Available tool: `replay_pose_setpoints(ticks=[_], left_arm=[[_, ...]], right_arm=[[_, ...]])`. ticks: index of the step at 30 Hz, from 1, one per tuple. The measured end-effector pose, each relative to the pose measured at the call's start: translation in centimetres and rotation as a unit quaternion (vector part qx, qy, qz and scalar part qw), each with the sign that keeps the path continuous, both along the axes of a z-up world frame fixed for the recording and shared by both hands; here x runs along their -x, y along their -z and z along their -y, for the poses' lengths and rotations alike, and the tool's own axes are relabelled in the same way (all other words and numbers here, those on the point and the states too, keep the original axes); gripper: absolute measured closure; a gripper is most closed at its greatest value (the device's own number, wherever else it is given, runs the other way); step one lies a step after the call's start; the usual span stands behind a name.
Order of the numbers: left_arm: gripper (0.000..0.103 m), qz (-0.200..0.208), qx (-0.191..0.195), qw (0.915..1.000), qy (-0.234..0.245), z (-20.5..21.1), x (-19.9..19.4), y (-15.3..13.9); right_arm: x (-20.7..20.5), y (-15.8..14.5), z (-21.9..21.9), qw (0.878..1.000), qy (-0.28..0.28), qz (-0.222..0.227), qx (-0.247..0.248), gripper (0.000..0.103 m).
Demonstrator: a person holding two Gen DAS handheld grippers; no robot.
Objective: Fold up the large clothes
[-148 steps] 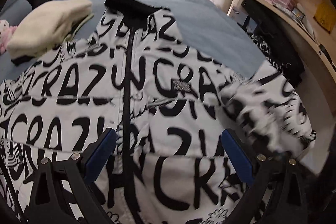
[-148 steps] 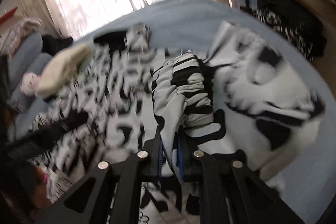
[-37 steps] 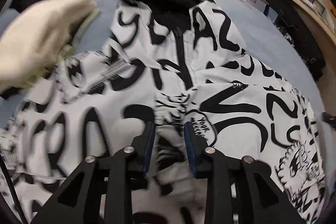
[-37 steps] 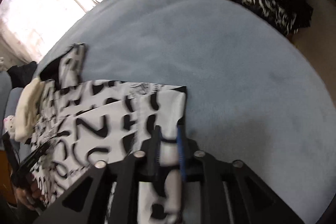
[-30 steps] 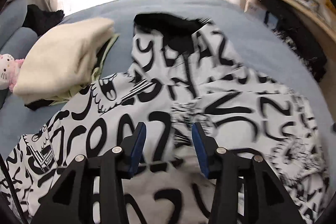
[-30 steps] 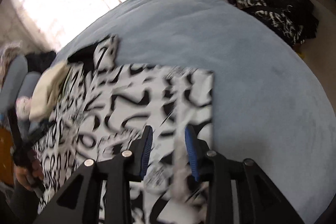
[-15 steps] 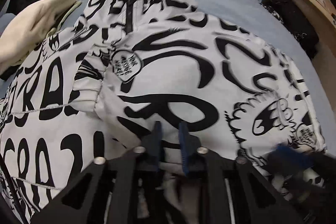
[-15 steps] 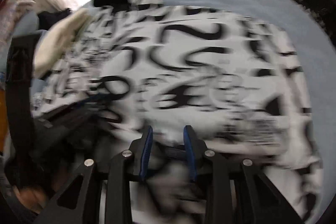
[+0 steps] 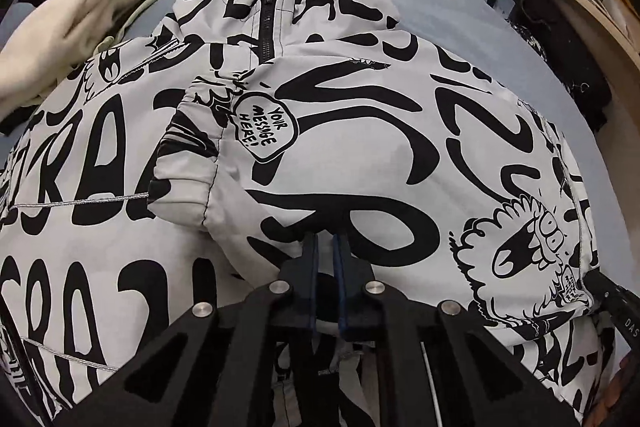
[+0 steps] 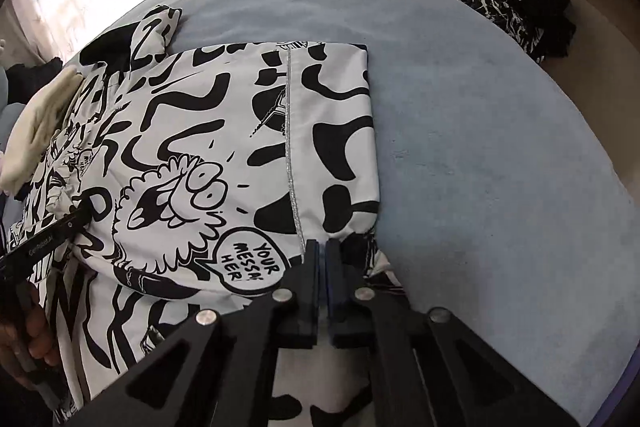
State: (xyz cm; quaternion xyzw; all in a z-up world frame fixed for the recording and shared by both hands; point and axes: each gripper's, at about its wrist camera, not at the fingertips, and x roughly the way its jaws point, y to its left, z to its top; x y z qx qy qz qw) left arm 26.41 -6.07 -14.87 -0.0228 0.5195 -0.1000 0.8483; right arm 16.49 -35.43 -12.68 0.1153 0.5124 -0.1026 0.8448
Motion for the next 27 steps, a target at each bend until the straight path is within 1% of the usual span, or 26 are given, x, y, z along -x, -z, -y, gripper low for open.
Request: replay_pose_setpoints(ticks=[4, 6, 8, 9, 11, 15, 17, 19, 24, 27], left_arm=[[0.095, -0.001, 0.000, 1.0000, 0.001, 0.1, 0.0, -0.2], [0.095, 0.000, -0.006, 1.0000, 0.000, 0.3, 0.0, -0.3], [0.091, 0.001, -0.009, 1.0000, 0.001, 0.5, 0.2, -0.6], [0.089, 0.001, -0.009, 1.0000, 0.002, 0.6, 0.3, -0.8], [0.082, 0.002, -0.008, 1.0000, 0.004, 0.7, 0.5, -1.1], [0.072, 0.008, -0.008, 0.9999, 0.005, 0.9, 1.6, -2.1], [0.065, 0.012, -0.008, 0.9999, 0.004, 0.9, 2.2, -2.6], [0.062, 0.015, -0.009, 0.9998, 0.004, 0.9, 3.0, -3.2], [0.061, 0.023, -0.003, 0.9997, 0.007, 0.3, 5.5, -4.9], [0.061, 0.025, -0.011, 0.9996, 0.007, -0.2, 7.4, -5.8]], right_arm=[[0.0, -0.3, 0.2, 1.000, 0.009, 0.003, -0.015, 0.098], [0.1, -0.4, 0.0, 1.000, 0.010, 0.004, -0.026, 0.094], [0.4, -0.8, -0.1, 0.999, 0.012, 0.007, -0.039, 0.087], [0.5, -0.9, -0.2, 0.999, 0.012, 0.008, -0.045, 0.086], [0.9, -1.2, -0.4, 0.998, 0.014, 0.011, -0.059, 0.081], [1.9, -1.9, -0.9, 0.996, 0.021, 0.018, -0.084, 0.081], [2.6, -2.0, -1.2, 0.995, 0.023, 0.017, -0.100, 0.081], [3.1, -2.0, -1.8, 0.994, 0.022, 0.012, -0.109, 0.081], [4.7, -2.4, -3.4, 0.993, 0.014, 0.006, -0.121, 0.081], [5.6, -2.6, -4.2, 0.991, 0.011, 0.005, -0.134, 0.081]])
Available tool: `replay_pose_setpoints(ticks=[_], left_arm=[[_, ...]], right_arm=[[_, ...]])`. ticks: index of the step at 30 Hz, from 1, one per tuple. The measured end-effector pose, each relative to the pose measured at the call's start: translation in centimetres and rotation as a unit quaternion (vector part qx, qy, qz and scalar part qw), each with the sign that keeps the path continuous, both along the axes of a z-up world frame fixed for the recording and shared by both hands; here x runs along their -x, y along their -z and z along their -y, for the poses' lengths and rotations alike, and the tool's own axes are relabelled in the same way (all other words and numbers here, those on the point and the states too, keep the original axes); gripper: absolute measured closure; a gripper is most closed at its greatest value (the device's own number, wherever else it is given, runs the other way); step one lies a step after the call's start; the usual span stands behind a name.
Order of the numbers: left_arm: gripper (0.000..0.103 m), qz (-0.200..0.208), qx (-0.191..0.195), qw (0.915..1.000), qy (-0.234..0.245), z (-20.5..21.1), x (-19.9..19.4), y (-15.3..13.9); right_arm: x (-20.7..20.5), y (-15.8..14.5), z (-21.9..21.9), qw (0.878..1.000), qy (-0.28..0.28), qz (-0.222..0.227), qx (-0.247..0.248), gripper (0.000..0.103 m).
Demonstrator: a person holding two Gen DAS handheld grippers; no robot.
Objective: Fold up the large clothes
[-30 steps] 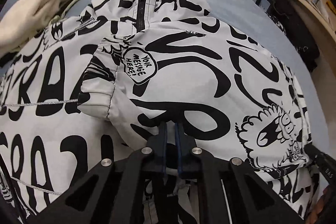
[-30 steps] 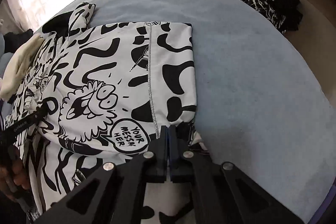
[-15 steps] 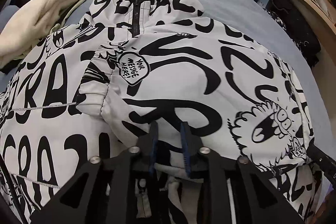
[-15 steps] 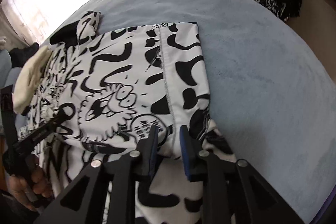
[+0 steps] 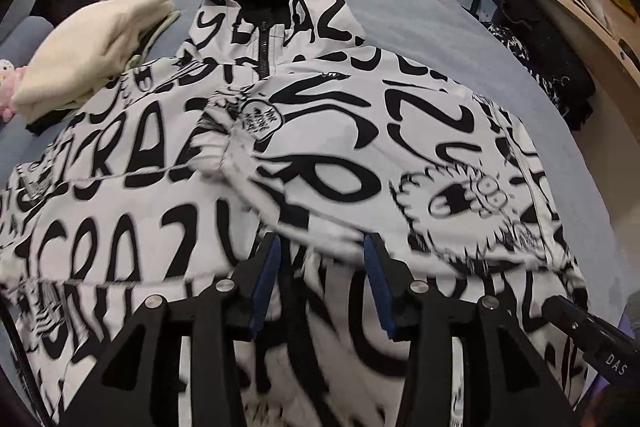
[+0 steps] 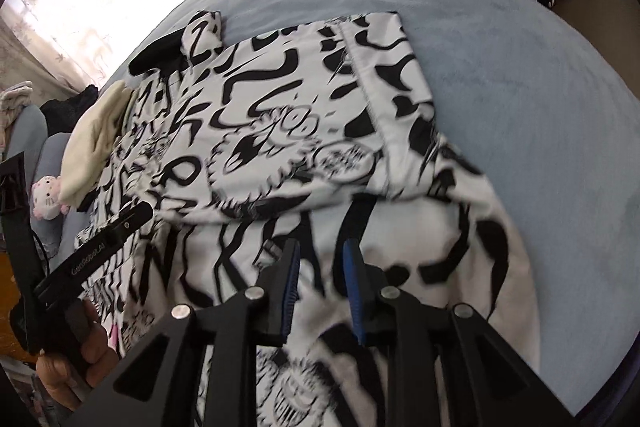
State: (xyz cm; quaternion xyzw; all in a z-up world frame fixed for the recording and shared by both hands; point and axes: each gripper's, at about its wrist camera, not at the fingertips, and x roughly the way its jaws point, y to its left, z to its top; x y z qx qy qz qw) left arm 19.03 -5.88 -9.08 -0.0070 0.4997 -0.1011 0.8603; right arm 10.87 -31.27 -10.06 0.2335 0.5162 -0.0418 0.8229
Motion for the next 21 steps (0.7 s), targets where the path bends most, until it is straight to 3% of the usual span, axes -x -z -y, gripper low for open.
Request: replay_pose_setpoints(ticks=[8, 11, 21], left_arm=[[0.059, 0.005, -0.006, 0.9999, -0.010, -2.8, 5.1, -2.7], [0.054, 0.008, -0.003, 0.9997, -0.021, -4.6, 6.8, -3.6], [0.053, 0.027, 0.003, 0.9969, -0.073, -12.8, 11.7, -6.0]], right_arm=[[2.3, -1.5, -3.3, 0.999, -0.028, 0.010, -0.010, 0.081], [2.9, -2.3, -4.8, 0.999, -0.041, 0.017, -0.004, 0.081], [4.9, -5.0, -11.9, 0.993, -0.106, 0.047, 0.013, 0.080]])
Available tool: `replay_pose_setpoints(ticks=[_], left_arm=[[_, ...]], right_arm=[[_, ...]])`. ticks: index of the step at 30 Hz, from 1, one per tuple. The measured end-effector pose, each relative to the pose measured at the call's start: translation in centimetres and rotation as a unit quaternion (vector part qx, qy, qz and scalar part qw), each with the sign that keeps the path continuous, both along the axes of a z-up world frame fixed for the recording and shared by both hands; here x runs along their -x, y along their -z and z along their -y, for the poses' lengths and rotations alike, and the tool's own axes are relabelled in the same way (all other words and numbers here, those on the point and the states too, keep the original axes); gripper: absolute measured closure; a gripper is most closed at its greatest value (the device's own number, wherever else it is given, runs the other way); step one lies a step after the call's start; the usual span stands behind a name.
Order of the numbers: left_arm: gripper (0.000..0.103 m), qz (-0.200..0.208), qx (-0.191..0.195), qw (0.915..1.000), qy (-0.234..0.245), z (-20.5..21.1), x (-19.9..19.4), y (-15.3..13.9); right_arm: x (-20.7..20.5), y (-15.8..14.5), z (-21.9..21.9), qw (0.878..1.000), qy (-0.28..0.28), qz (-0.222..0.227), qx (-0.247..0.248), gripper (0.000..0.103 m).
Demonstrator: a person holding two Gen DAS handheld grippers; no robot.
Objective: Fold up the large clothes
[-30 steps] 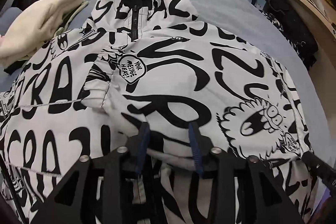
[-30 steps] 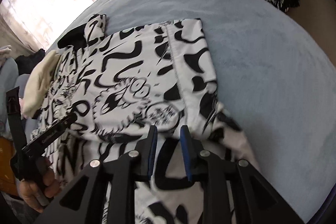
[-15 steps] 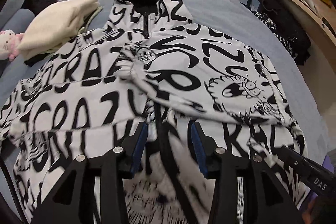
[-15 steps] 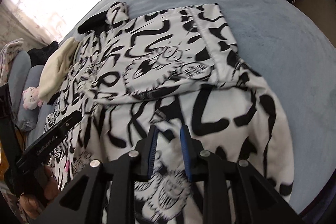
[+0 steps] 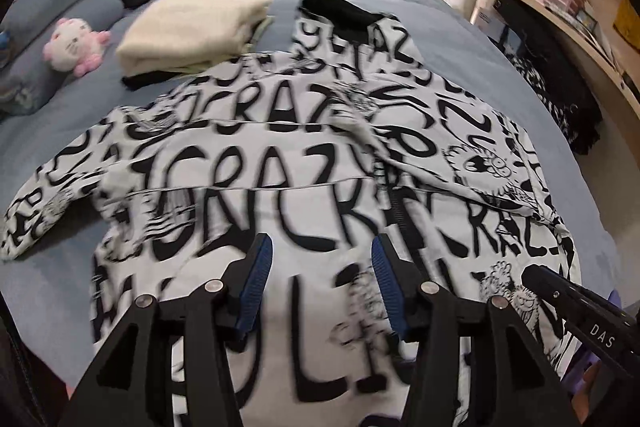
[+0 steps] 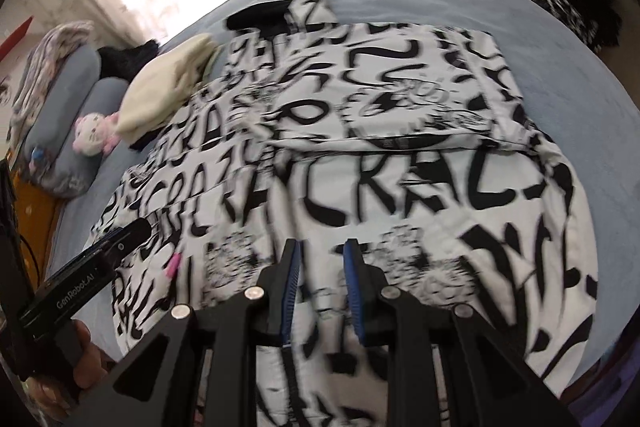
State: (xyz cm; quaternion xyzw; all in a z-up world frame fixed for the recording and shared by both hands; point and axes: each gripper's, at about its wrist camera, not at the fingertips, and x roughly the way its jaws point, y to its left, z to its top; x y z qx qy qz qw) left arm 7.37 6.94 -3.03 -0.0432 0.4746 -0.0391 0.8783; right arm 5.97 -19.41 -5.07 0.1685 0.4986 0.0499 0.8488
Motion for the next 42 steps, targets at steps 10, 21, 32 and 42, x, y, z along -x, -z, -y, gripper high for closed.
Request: replay_pose_setpoints(ticks=[10, 21, 32, 42], left_arm=[[0.049, 0.023, 0.017, 0.9970, -0.072, -10.3, 3.6, -1.0], [0.049, 0.009, 0.054, 0.9850, -0.163, -23.4, 5.4, 1.7], [0.049, 0.004, 0.189, 0.9497, -0.249, -36.6, 6.3, 8.1], [0.049, 0.032, 0.283, 0.8993, -0.332, -45.5, 5.3, 12.4]], right_arm=[[0.3, -2.2, -10.1, 0.995, -0.084, 0.041, 0.031, 0.070], [-2.4, -2.3, -22.2, 0.983, -0.169, 0.067, 0.040, 0.069], [-6.9, 1.4, -33.4, 0.972, -0.222, 0.058, 0.046, 0.070], [-9.1, 3.6, -39.5, 0.964, -0.256, 0.047, 0.047, 0.070]])
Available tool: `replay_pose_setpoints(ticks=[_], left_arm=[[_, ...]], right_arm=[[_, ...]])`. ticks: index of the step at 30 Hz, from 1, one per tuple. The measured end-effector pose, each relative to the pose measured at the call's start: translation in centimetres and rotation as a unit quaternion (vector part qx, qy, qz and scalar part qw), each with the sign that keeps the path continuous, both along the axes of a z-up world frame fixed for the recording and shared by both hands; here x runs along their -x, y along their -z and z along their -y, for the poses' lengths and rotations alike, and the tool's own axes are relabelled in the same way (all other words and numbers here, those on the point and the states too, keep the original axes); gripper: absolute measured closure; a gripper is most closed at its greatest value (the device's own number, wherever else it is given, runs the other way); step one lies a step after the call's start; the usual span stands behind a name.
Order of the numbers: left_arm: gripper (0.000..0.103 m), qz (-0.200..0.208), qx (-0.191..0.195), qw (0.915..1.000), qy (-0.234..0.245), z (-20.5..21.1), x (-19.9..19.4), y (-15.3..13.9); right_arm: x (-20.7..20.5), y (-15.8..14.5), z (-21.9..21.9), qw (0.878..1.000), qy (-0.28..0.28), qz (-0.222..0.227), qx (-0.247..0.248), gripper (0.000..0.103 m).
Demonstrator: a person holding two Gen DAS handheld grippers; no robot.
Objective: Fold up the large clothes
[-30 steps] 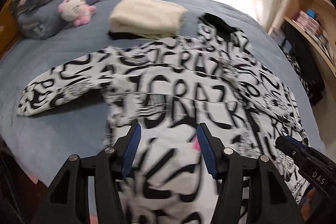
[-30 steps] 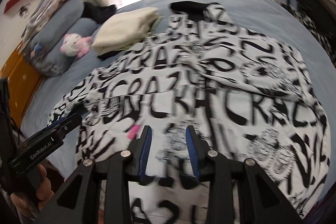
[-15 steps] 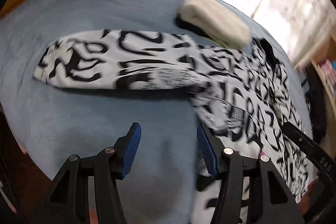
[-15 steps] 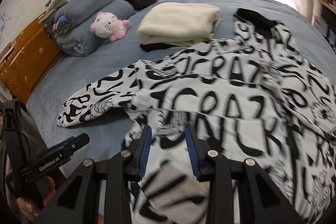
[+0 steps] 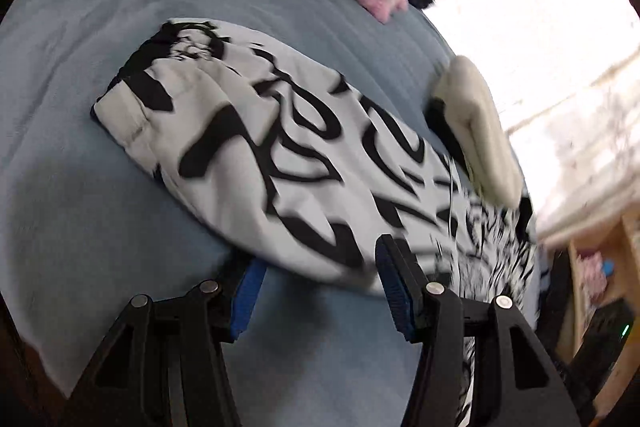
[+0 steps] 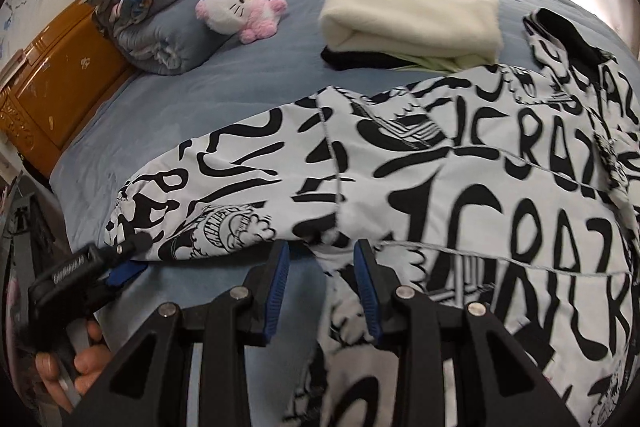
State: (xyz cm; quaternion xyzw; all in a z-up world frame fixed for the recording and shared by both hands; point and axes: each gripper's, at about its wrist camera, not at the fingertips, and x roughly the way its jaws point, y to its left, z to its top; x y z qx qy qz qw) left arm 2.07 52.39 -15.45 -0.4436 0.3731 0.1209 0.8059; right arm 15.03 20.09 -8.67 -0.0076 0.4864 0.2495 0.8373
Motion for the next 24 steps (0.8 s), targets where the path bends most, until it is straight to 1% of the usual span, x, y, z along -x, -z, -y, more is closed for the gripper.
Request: replay_pose_setpoints(ticks=[4, 6, 8, 9, 10, 12, 15, 17, 20, 24], left_arm=[[0.049, 0.008, 0.009, 0.9996, -0.026, -1.9, -1.4, 1.1], [0.060, 0.003, -0.002, 0.9994, -0.034, -2.1, -2.2, 1.3], [0.087, -0.007, -0.009, 0.9991, -0.041, -2.3, -2.6, 1.7], [0.090, -0.012, -0.005, 0.9990, -0.043, -2.4, -2.8, 2.0], [0.094, -0.011, -0.003, 0.9989, -0.045, -2.7, -2.8, 2.2], [0.096, -0.006, -0.007, 0.9989, -0.046, -2.7, -2.8, 2.0], [0.098, -0.008, -0.038, 0.9983, -0.045, -2.4, -2.4, 0.9], [0.099, -0.003, -0.060, 0.9972, -0.044, -1.9, -2.2, -0.5], [0.100, 0.018, -0.094, 0.9946, -0.039, -0.7, -2.3, -3.6], [0.100, 0.047, -0.155, 0.9865, -0.022, 2.1, -2.7, -8.5]], right_arm=[[-0.1, 0.9, -1.5, 1.000, -0.012, -0.009, 0.014, 0.070], [-0.1, 1.3, -1.9, 1.000, -0.014, -0.014, 0.021, 0.070], [-0.1, 1.5, -2.3, 0.999, -0.013, -0.016, 0.025, 0.070], [-0.1, 1.6, -2.5, 0.999, -0.012, -0.017, 0.026, 0.070], [-0.1, 1.6, -2.7, 0.999, -0.011, -0.019, 0.026, 0.070], [0.1, 1.7, -2.9, 0.999, -0.011, -0.021, 0.026, 0.070], [0.3, 1.6, -3.0, 0.999, -0.010, -0.023, 0.022, 0.070], [0.5, 1.4, -2.9, 1.000, -0.010, -0.023, 0.017, 0.070], [0.8, 0.8, -2.1, 1.000, -0.009, -0.020, 0.008, 0.070], [0.9, -0.3, 0.0, 1.000, 0.005, -0.013, -0.008, 0.070]])
